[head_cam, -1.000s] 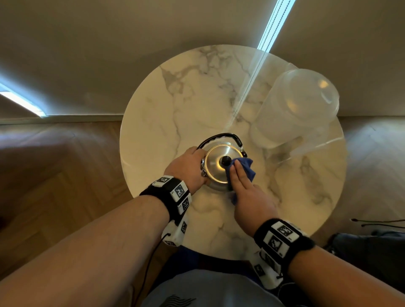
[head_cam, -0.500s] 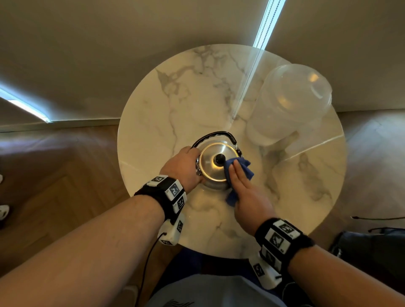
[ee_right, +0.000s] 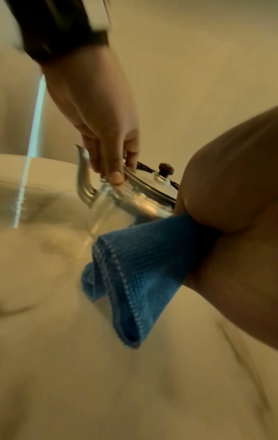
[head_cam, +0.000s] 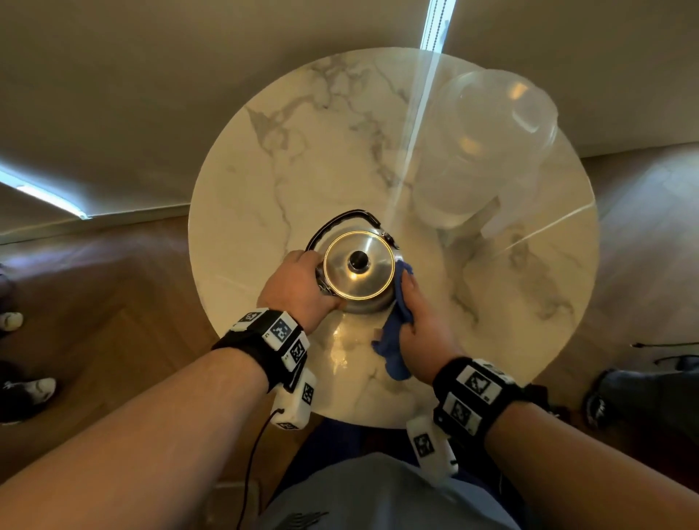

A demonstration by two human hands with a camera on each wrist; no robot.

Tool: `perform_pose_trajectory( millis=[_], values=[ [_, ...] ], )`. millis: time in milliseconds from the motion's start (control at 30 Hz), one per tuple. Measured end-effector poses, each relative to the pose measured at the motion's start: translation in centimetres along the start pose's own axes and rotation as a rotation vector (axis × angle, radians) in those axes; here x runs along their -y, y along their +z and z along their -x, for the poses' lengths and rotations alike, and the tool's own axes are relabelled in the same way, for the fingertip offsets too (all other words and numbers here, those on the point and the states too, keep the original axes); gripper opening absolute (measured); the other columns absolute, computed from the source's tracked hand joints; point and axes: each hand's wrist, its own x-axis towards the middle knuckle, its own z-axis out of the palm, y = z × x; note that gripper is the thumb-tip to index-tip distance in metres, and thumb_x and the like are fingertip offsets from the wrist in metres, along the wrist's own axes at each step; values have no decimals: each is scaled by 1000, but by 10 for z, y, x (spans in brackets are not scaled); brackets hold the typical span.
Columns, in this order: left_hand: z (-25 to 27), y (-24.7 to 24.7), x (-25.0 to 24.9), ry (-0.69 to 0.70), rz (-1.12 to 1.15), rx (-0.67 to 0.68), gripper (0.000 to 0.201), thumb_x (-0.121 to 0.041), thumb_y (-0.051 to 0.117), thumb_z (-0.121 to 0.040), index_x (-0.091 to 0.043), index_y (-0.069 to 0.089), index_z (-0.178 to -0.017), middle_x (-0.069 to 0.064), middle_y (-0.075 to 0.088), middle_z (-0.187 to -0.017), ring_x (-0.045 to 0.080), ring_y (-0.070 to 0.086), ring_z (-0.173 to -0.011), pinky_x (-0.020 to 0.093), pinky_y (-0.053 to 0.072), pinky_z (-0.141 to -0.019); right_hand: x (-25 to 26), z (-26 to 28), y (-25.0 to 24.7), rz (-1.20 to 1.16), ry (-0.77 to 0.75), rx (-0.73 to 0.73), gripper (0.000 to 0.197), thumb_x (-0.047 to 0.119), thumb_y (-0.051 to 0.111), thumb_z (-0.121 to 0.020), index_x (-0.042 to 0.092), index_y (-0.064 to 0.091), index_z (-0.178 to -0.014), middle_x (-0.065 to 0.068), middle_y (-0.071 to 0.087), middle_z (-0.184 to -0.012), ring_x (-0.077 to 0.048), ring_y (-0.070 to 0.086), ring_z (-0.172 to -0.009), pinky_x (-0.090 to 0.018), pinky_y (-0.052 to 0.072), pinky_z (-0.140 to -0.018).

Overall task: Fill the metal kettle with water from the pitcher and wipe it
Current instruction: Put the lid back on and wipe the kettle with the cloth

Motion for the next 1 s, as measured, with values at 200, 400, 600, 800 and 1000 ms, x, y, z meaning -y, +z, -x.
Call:
perform_pose_trajectory(
  millis=[200, 400, 600, 800, 1000],
  values=[
    [2, 6, -5, -55, -11, -40, 69, -53, 86, -61, -25, 56, -117, -2, 54, -116, 14, 57, -93, 28, 48, -77, 20, -58, -26, -36, -28, -65, 84, -13, 42, -92, 36, 20, -156, 12, 36, -164, -5, 26, -149, -16, 20, -112],
    [3, 7, -7, -66, -3, -55, 69, -53, 86, -62, -25, 54, -116, -1, 55, -117, 10, 49, -90, 28, 43, -77, -3, -19, -1, -93, -58, -114, 84, -11, 45, -89, 23, 22, -162, 0, 20, -170, -17, 19, -156, -26, 18, -125],
    [9, 0, -12, 20, 96, -105, 95, -65, 78, -65, -32, 34, -143, -4, 38, -149, 12, 47, -129, 23, 38, -93, 2, -64, -22, -246, 21, -130, 74, 5, 46, -87, 45, 43, -150, 19, 52, -141, -15, 48, -135, -36, 36, -117],
    [-12, -24, -19, 82, -51, -13, 97, -56, 85, -61, -35, 39, -144, -4, 33, -155, 19, 43, -138, 35, 42, -108, -17, -28, -2, -117, -65, -236, 58, 14, 51, -96, 39, 48, -149, 11, 58, -143, -5, 57, -121, -24, 45, -105],
    [-20, -26, -23, 86, -82, 21, 91, -49, 90, -57, -28, 52, -136, -7, 46, -138, 17, 53, -123, 27, 41, -96, -17, 1, 34, 62, -142, -303, 42, 25, 57, -94, 21, 66, -135, -1, 62, -129, -19, 64, -99, -22, 49, -81]
  ],
)
